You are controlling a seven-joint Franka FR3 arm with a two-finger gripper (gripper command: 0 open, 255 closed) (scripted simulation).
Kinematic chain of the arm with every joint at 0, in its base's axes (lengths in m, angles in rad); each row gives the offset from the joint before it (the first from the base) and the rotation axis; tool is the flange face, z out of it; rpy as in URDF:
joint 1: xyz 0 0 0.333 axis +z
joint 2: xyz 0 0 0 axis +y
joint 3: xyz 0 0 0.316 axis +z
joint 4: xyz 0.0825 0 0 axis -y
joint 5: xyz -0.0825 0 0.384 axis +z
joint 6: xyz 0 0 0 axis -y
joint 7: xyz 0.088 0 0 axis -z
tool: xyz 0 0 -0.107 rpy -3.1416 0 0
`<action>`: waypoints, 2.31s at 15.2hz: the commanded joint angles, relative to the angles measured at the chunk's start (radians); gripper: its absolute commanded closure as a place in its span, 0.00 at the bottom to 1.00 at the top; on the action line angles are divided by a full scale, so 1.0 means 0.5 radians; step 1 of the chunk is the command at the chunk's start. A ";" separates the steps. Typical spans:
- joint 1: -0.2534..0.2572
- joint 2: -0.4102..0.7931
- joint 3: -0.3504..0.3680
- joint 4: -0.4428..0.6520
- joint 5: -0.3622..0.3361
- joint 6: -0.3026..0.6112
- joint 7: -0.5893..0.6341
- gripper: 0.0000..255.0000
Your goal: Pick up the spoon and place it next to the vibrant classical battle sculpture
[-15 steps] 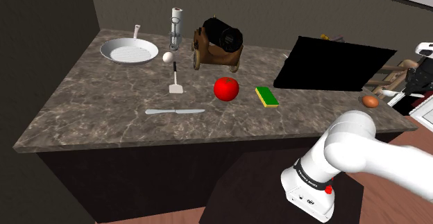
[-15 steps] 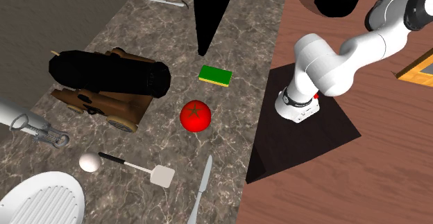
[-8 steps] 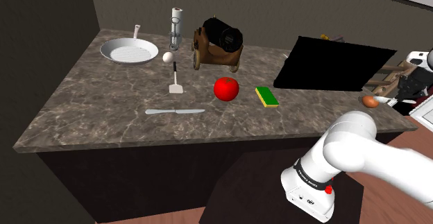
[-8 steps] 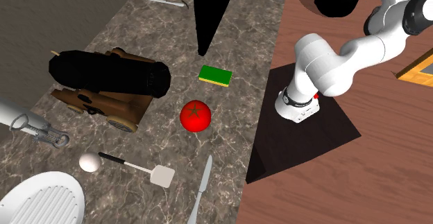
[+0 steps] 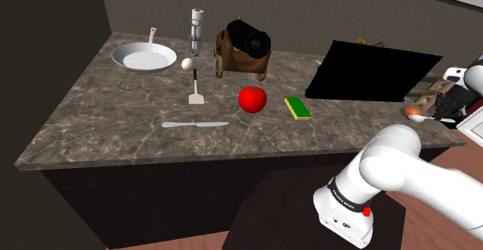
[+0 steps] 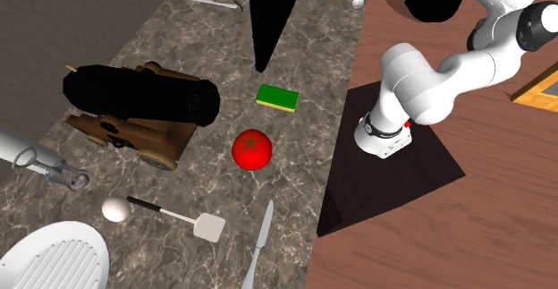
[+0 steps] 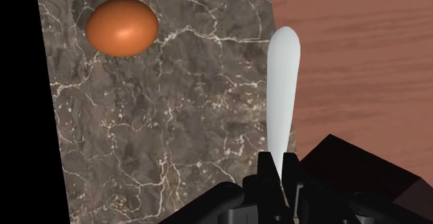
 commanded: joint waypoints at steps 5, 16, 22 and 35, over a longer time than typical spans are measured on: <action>-0.057 -0.077 -0.119 -0.106 -0.106 0.066 0.009 1.00; -0.158 -0.194 -0.366 -0.263 -0.323 0.190 0.018 1.00; -0.212 -0.247 -0.522 -0.330 -0.458 0.264 0.019 1.00; -0.212 -0.247 -0.522 -0.330 -0.458 0.264 0.019 0.00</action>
